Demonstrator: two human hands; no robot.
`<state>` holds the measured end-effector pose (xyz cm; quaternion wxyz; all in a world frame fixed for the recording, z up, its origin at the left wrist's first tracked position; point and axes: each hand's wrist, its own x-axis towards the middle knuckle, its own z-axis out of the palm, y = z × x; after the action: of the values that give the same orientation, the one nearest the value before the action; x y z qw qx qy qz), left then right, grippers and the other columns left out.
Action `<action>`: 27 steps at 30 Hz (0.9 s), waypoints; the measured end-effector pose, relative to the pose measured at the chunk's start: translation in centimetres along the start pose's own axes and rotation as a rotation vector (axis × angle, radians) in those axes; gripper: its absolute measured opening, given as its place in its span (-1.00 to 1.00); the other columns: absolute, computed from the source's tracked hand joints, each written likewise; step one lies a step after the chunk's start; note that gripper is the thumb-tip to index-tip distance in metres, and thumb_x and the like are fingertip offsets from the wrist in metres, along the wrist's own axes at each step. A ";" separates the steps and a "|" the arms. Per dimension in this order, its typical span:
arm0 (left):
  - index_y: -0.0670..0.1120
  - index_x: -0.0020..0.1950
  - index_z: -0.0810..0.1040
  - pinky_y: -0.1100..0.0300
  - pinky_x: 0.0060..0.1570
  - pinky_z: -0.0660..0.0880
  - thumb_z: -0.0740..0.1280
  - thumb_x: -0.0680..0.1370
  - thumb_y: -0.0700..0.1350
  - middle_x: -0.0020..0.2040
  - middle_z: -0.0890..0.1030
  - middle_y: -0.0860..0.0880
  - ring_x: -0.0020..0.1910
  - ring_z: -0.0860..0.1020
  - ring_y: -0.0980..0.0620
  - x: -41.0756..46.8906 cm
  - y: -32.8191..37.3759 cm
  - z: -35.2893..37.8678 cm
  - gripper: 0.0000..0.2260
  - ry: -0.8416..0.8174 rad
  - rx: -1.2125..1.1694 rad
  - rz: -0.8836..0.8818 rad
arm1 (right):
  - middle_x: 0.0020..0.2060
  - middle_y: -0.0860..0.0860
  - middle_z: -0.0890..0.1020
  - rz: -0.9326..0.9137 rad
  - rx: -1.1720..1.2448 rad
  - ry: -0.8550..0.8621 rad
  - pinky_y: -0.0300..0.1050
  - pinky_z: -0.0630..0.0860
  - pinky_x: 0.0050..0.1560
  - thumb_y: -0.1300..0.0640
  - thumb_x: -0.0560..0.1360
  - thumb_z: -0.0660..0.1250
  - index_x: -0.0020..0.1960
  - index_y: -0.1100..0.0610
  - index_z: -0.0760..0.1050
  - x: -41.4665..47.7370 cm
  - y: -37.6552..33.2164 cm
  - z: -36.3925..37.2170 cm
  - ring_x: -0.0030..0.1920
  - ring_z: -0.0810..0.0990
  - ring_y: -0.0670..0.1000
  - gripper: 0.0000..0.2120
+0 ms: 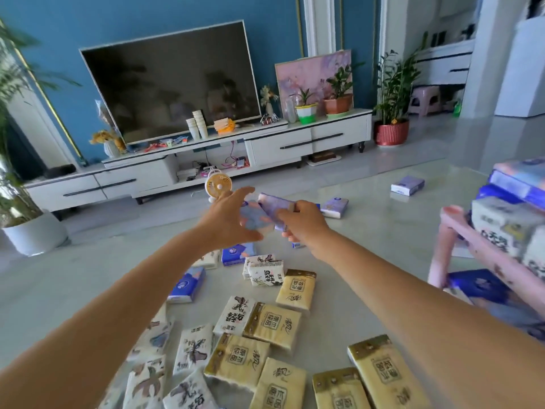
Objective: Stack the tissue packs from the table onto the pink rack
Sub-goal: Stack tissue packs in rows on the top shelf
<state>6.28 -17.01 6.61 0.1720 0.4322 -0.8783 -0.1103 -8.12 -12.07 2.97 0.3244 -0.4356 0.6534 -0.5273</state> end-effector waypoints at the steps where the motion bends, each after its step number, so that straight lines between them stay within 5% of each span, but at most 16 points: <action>1: -0.02 0.47 0.20 -0.06 0.30 0.35 0.55 0.29 -0.09 0.33 0.33 -0.15 0.29 0.36 -0.13 -0.9 0.5 -1.0 -0.17 0.001 -0.009 0.002 | -0.36 0.09 0.47 0.038 0.054 -0.039 -0.13 0.38 -0.38 0.20 0.52 0.22 -0.27 0.11 0.31 -1.0 -0.8 -0.4 -0.37 0.47 0.05 -0.80; 4: -0.03 0.43 0.27 -0.03 0.26 0.40 0.56 0.27 -0.09 0.31 0.37 -0.09 0.25 0.40 -0.08 -3.5 2.4 -3.7 -0.20 0.032 0.009 0.002 | -0.36 0.07 0.47 0.096 0.118 -0.105 -0.27 0.37 -0.47 0.22 0.54 0.19 -0.09 0.12 0.36 -4.1 -3.1 -1.5 -0.44 0.42 -0.04 -0.95; 7: -0.04 0.41 0.29 0.10 0.20 0.41 0.55 0.30 -0.09 0.30 0.40 -0.06 0.24 0.42 -0.05 -5.6 4.6 -5.8 -0.25 0.077 0.011 0.025 | -0.35 0.09 0.47 0.153 0.249 -0.079 -0.26 0.38 -0.45 0.26 0.52 0.22 0.04 0.17 0.41 -6.1 -4.8 -2.4 -0.44 0.41 -0.04 -0.90; 14: 0.02 0.48 0.11 0.27 0.03 0.42 0.53 0.33 -0.18 0.27 0.41 -0.06 0.20 0.44 0.02 -9.8 10.6 -7.6 -0.15 0.216 -0.047 0.108 | -0.71 0.04 0.45 0.212 0.573 -0.138 -0.25 0.43 -0.46 0.38 0.46 0.21 -0.27 0.24 0.42 -11.2 -8.4 -6.7 -0.61 0.38 -0.06 -0.85; 18: 0.01 0.49 0.06 0.18 0.08 0.53 0.54 0.30 -0.16 0.27 0.36 -0.06 0.19 0.44 -0.02 -11.3 15.3 -8.4 -0.09 0.317 -0.133 0.127 | -0.52 0.11 0.53 0.123 0.629 -0.263 -0.26 0.46 -0.52 0.40 0.46 0.15 -0.19 0.26 0.45 -15.1 -11.3 -10.6 -0.64 0.43 -0.07 -0.86; 22: -0.08 0.41 0.23 0.56 -0.32 0.44 0.49 0.36 -0.19 0.09 0.42 -0.01 -0.09 0.48 0.21 -12.1 22.8 -10.0 -0.30 0.539 -0.424 0.189 | -0.38 0.14 0.53 -0.087 0.708 -0.273 -0.06 0.59 -0.15 0.40 0.48 0.10 -0.04 0.24 0.46 -17.7 -13.5 -17.8 -0.50 0.54 -0.04 -0.81; 27: 0.04 0.17 0.38 0.48 -0.18 0.48 0.49 0.36 -0.14 0.00 0.50 0.11 -0.14 0.52 0.39 -11.2 29.9 -8.7 -0.54 0.485 -0.486 0.347 | -0.28 0.14 0.56 -0.276 0.563 0.009 -0.15 0.61 -0.31 0.41 0.51 0.18 0.05 0.19 0.44 -19.8 -12.3 -28.9 -0.51 0.56 -0.08 -0.80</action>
<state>-5.44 9.54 22.54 0.4885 0.2372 -0.8204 -0.1792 -22.74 16.98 20.99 0.3547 -0.4109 0.4180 -0.7284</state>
